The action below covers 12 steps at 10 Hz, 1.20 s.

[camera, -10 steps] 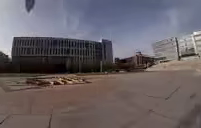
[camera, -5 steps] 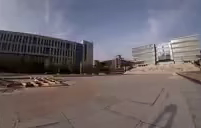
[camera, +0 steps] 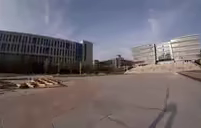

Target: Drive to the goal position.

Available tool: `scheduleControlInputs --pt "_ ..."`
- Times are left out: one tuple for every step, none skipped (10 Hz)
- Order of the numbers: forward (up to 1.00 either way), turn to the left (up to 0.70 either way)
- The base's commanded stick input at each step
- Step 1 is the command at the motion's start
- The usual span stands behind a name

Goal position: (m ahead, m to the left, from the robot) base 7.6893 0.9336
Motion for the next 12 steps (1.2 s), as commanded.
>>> scheduleControlInputs --pt "0.7 0.0" --pt "0.7 0.0" --pt "0.7 0.0" --pt "0.7 0.0" --pt "0.7 0.0" --pt "0.7 0.0" --pt "0.7 0.0" --pt "0.7 0.0" --pt "0.7 0.0" --pt "0.7 0.0" --pt "0.7 0.0" --pt "0.7 0.0"
